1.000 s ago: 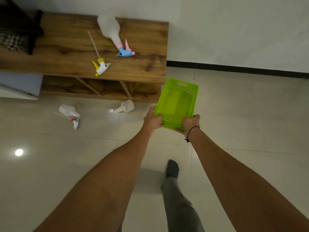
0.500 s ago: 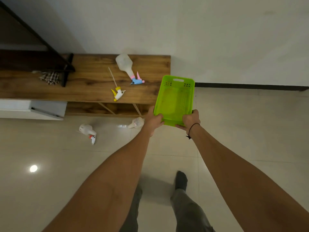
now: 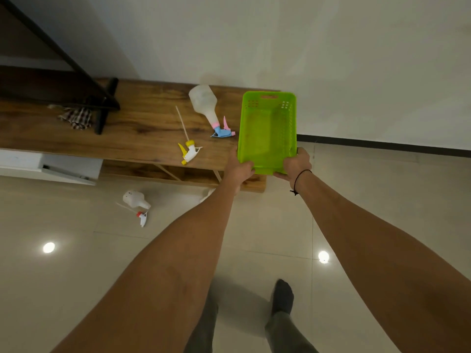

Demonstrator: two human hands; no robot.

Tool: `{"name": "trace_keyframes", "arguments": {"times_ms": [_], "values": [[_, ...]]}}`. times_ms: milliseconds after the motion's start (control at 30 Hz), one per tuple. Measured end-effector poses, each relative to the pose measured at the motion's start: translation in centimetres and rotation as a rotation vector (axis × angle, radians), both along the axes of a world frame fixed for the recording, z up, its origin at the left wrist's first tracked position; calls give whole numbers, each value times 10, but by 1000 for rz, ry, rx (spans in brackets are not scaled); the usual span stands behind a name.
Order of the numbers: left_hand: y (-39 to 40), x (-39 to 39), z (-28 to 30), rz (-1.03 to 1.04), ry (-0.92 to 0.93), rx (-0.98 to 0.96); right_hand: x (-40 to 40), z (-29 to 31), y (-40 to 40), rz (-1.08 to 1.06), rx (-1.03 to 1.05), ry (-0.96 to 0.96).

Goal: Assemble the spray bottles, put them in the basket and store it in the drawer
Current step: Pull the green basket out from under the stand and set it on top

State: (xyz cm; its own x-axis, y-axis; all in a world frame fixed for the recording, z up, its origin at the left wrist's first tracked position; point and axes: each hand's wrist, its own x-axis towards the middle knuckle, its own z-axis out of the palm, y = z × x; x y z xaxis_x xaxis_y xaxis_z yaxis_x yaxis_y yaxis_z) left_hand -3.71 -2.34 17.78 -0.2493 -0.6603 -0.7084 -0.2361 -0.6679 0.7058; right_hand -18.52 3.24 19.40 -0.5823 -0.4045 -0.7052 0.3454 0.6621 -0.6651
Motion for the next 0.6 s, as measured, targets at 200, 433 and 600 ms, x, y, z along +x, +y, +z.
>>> {"name": "trace_keyframes", "arguments": {"times_ms": [200, 433, 600], "values": [[-33, -10, -25, -17, -57, -99, -11, -24, -38, 16, 0, 44], [-54, -16, -47, -81, -146, -148, -18, -52, -61, 13, 9, -7], [-54, -14, -60, -149, -202, -186, -16, -68, -61, 69, 54, 57]]}}
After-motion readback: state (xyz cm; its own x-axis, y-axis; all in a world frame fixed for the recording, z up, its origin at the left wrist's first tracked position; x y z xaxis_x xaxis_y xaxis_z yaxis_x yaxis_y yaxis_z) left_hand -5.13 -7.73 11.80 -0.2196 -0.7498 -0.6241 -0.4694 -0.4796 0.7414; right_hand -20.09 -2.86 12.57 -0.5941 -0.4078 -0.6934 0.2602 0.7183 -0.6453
